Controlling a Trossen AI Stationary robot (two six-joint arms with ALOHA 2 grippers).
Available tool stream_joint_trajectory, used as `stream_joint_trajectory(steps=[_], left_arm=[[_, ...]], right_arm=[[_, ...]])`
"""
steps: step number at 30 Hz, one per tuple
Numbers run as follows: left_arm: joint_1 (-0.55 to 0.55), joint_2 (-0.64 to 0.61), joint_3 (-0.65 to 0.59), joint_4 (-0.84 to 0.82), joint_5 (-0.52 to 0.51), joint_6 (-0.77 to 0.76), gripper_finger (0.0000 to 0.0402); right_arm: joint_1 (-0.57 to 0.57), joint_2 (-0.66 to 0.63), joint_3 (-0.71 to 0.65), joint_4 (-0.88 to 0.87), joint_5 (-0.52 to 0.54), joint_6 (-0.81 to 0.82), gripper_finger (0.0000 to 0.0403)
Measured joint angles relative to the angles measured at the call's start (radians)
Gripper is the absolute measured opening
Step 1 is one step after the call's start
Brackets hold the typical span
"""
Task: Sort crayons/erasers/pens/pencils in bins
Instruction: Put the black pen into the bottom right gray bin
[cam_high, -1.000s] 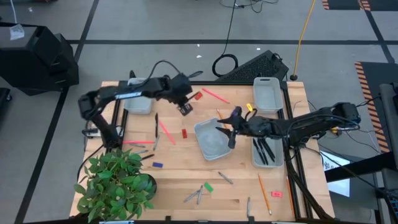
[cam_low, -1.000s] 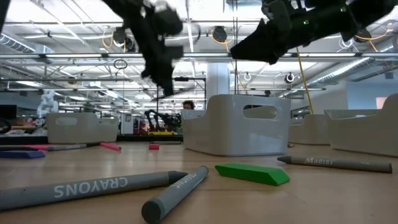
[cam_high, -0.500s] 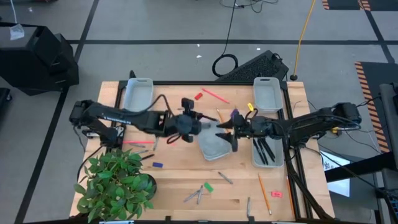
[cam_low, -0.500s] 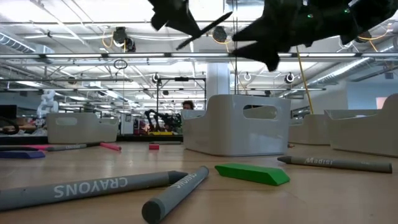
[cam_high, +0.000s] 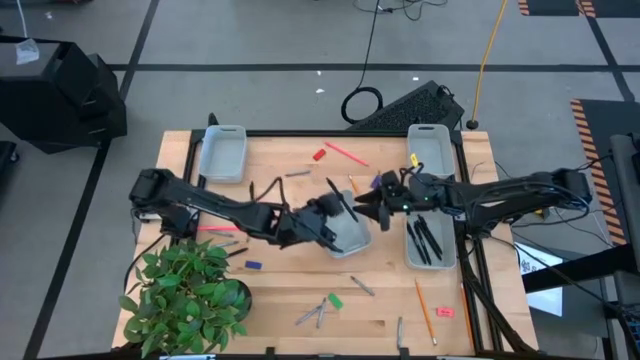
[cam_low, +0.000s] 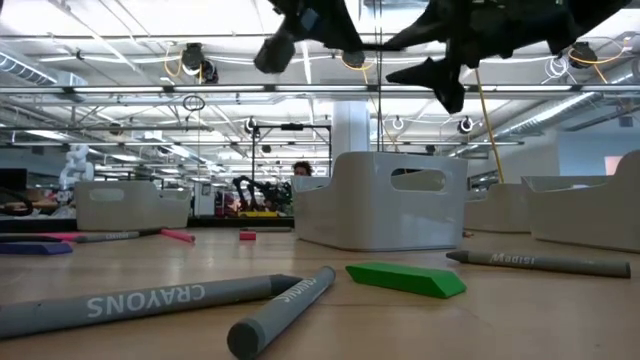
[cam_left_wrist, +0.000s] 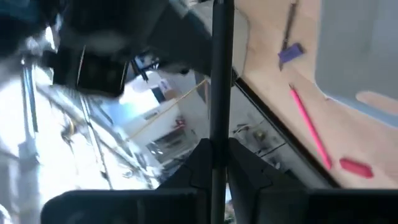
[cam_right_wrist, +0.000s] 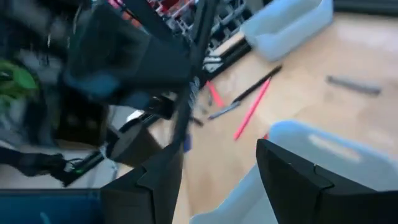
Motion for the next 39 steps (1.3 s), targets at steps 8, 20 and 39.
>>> stream_joint_trajectory(steps=[8,20,39], left_arm=[[-0.003,0.05,0.0,0.042,-0.021,0.094,0.003],[-0.023,0.048,0.0,0.059,-0.004,0.076,0.0031],[0.001,0.048,0.001,0.104,0.058,0.14,0.0031]], right_arm=[[-0.002,0.035,0.001,0.084,-0.132,0.048,0.0199],[-0.004,0.047,0.001,0.073,-0.123,-0.041,0.0198],[-0.004,0.084,0.001,0.054,-0.076,-0.091,0.0167]])
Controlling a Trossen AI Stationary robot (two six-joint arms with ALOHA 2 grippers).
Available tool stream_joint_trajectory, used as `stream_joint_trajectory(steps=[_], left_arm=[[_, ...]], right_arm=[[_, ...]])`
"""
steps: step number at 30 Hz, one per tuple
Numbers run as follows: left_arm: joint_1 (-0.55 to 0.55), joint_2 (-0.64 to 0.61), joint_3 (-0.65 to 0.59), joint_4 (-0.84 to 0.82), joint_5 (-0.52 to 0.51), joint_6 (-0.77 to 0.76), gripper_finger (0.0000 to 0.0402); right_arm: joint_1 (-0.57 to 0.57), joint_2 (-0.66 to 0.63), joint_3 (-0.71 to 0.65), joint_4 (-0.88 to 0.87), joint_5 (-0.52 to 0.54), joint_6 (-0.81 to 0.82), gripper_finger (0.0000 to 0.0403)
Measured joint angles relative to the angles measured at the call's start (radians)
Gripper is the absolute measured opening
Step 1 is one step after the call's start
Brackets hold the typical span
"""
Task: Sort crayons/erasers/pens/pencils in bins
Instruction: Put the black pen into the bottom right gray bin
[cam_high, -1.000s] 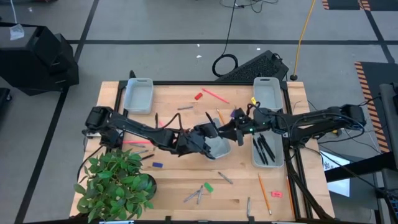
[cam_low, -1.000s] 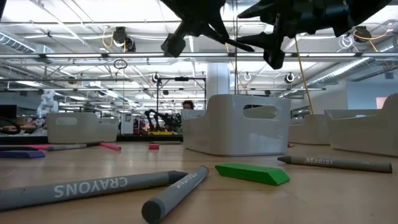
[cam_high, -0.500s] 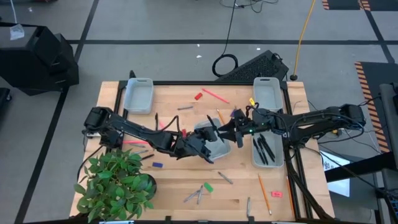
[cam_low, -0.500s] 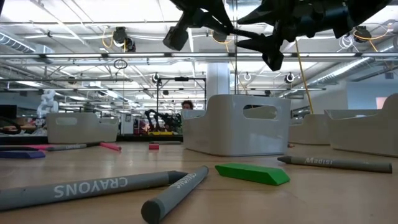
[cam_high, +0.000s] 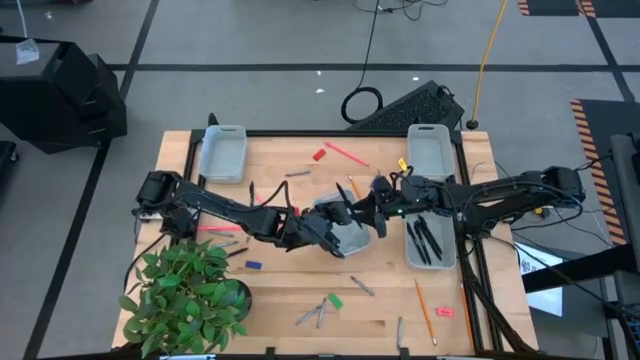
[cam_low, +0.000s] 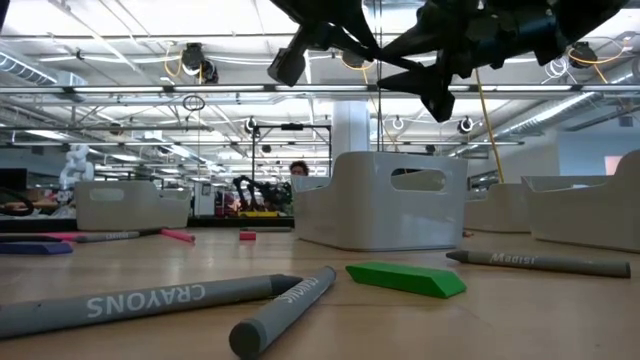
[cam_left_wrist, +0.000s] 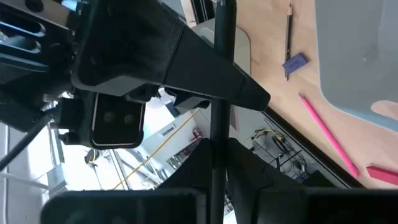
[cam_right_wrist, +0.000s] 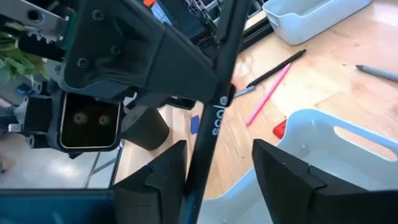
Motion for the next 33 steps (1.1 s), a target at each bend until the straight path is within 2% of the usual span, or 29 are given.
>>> stream_joint_trajectory(steps=[7,13,18,22,26,28,30,33], left_arm=[[0.0,0.0,0.0,-0.005,0.011,0.059,0.0031],[0.002,0.0,0.0,-0.012,0.014,0.087,0.0041],[-0.001,0.0,0.0,-0.008,0.047,0.107,0.0095],[-0.017,0.0,0.0,-0.007,0.023,0.027,0.0159],[-0.055,-0.004,0.0,-0.033,-0.151,-0.135,0.0217],[-0.078,-0.028,-0.001,-0.146,-0.239,-0.284,0.0239],[-0.095,-0.068,-0.001,-0.305,-0.273,-0.495,0.0254],[-0.108,-0.145,-0.001,-0.593,-0.277,-0.909,0.0262]], right_arm=[[-0.005,0.0,0.0,0.02,0.0,0.055,0.0103],[-0.005,0.0,0.0,0.021,0.018,0.073,0.003],[-0.006,0.0,0.0,0.02,0.068,0.07,0.0027],[-0.006,0.0,-0.001,0.018,0.152,0.024,0.0027],[0.002,0.0,0.015,-0.058,0.273,-0.072,0.0027],[0.017,0.0,0.056,-0.167,0.368,-0.132,0.0027],[0.041,0.0,0.116,-0.303,0.454,-0.169,0.0027],[0.088,0.0,0.226,-0.578,0.57,-0.162,0.0027]])
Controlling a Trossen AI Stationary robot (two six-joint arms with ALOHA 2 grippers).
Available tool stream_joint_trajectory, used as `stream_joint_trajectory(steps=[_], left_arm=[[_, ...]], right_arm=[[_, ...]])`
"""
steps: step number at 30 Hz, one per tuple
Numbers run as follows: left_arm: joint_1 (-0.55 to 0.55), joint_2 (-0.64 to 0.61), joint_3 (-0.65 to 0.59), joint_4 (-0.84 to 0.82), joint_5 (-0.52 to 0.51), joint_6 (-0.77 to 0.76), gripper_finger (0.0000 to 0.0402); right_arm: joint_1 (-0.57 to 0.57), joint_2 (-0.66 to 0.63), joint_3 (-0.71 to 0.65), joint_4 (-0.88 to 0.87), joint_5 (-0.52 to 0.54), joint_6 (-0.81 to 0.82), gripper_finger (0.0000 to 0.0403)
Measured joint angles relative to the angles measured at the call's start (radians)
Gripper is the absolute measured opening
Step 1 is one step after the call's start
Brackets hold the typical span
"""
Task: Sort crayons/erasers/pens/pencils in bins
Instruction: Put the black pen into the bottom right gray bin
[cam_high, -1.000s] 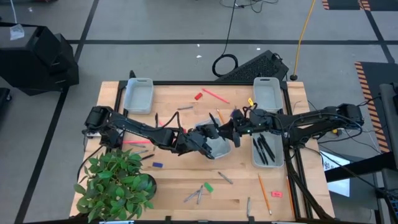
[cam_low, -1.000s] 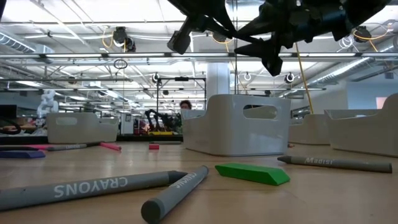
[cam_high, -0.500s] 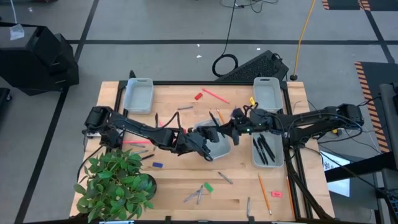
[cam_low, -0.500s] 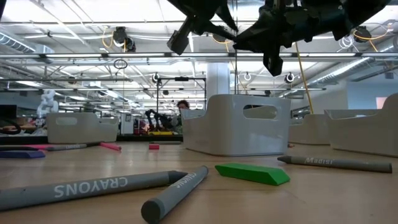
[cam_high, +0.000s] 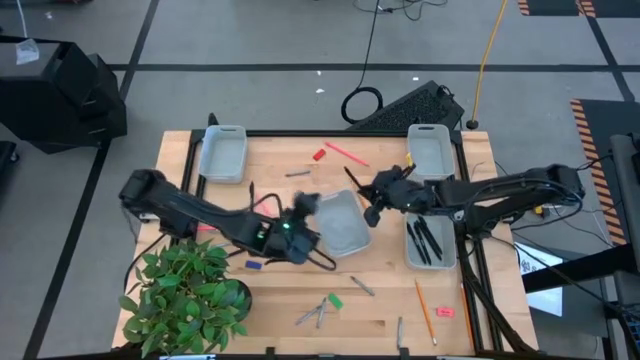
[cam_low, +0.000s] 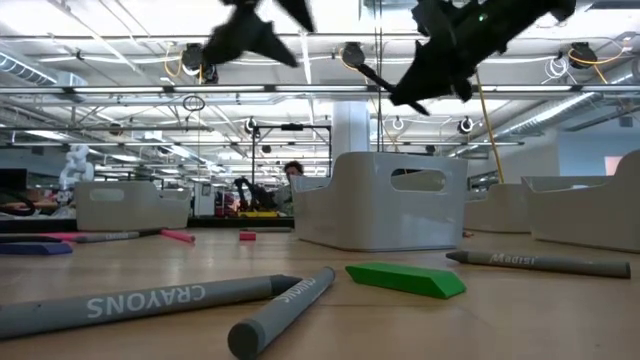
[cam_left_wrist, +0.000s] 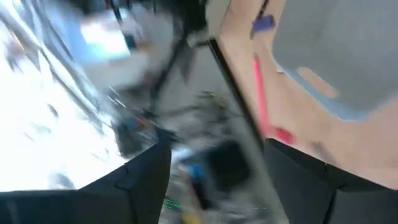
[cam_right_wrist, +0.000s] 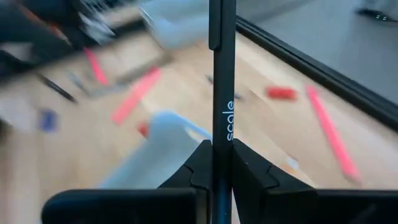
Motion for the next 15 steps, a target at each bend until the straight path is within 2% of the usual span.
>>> stream_joint_trajectory(steps=[2,4,7,10,15], left_arm=[[0.001,-0.06,0.0,-0.199,0.014,-0.294,0.026],[0.012,-0.123,0.0,-0.358,0.05,-0.549,0.0252],[0.04,-0.204,0.0,-0.508,0.204,-0.821,0.0238],[0.069,-0.267,-0.015,-0.531,0.316,-0.946,0.0227],[0.092,-0.323,-0.056,-0.531,0.349,-1.033,0.0214]], right_arm=[[0.035,0.0,0.075,-0.214,0.059,0.074,0.0027],[0.063,-0.001,0.133,-0.409,0.064,0.183,0.0027],[0.112,-0.001,0.178,-0.66,0.05,0.371,0.0027],[0.152,-0.001,0.176,-0.819,-0.049,0.537,0.0027],[0.261,-0.001,0.149,-1.008,-0.19,0.813,0.0027]])
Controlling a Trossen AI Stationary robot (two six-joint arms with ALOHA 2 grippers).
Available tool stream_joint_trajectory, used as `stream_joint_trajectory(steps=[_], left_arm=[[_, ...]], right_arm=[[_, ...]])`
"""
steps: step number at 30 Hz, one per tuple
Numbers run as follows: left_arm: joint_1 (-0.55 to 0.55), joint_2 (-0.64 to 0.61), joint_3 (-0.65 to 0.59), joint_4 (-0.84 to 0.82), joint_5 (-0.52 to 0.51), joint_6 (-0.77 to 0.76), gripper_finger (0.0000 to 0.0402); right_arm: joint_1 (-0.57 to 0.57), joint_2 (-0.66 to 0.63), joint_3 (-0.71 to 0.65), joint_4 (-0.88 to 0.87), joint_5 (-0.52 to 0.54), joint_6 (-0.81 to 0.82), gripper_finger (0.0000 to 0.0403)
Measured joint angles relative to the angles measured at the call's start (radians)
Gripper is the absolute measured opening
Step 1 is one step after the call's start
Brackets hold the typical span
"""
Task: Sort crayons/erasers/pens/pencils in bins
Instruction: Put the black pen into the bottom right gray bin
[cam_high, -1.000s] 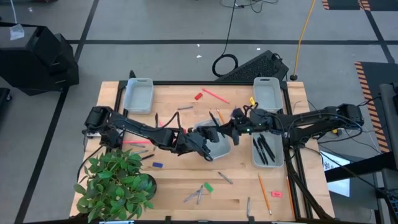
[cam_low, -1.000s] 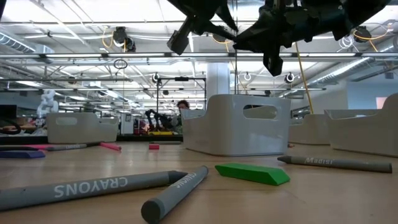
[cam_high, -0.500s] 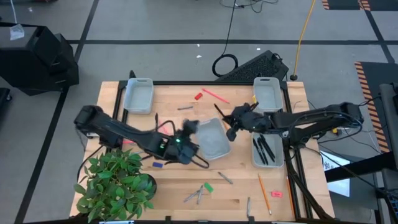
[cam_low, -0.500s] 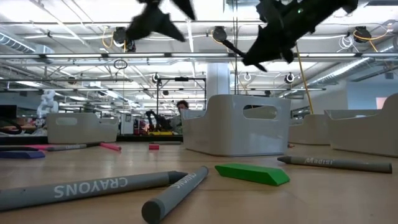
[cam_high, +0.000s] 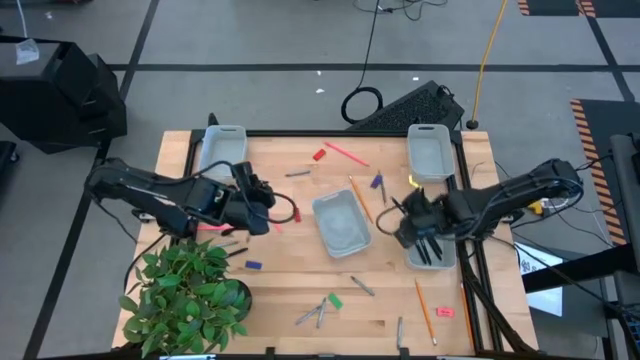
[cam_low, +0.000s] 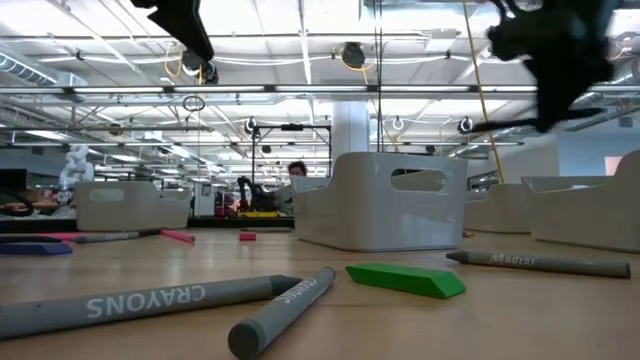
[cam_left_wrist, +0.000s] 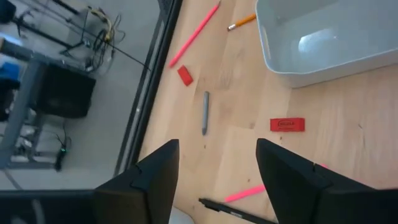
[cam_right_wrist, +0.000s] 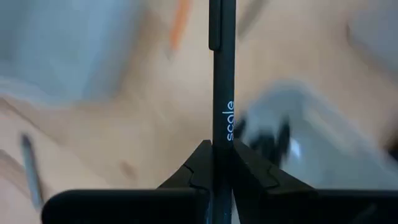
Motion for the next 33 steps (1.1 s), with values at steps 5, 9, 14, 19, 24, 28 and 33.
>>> stream_joint_trajectory(steps=[5,9,14,19,24,28,33], left_arm=[[0.004,-0.004,-0.024,0.003,0.014,-0.058,0.0212],[0.004,-0.003,-0.041,0.035,0.056,-0.078,0.0212],[0.004,-0.003,-0.041,0.045,0.078,-0.081,0.0212],[0.004,-0.003,-0.041,0.045,0.197,-0.103,0.0212],[0.004,-0.003,-0.041,0.038,0.231,-0.222,0.0212],[0.005,0.003,-0.041,0.011,0.29,-0.359,0.0211],[0.011,0.044,-0.041,-0.05,0.36,-0.535,0.0211]], right_arm=[[0.131,0.0,-0.068,-0.068,-0.096,0.241,0.0027],[0.221,0.0,-0.136,-0.033,-0.124,0.405,0.0027],[0.256,0.0,-0.249,0.062,-0.129,0.503,0.0051],[0.249,0.0,-0.338,0.189,-0.117,0.484,0.0085],[0.249,0.001,-0.323,0.154,-0.114,0.433,0.0108],[0.249,0.001,-0.235,0.073,-0.009,0.362,0.0118],[0.249,0.0,-0.12,0.051,0.23,0.203,0.0118]])
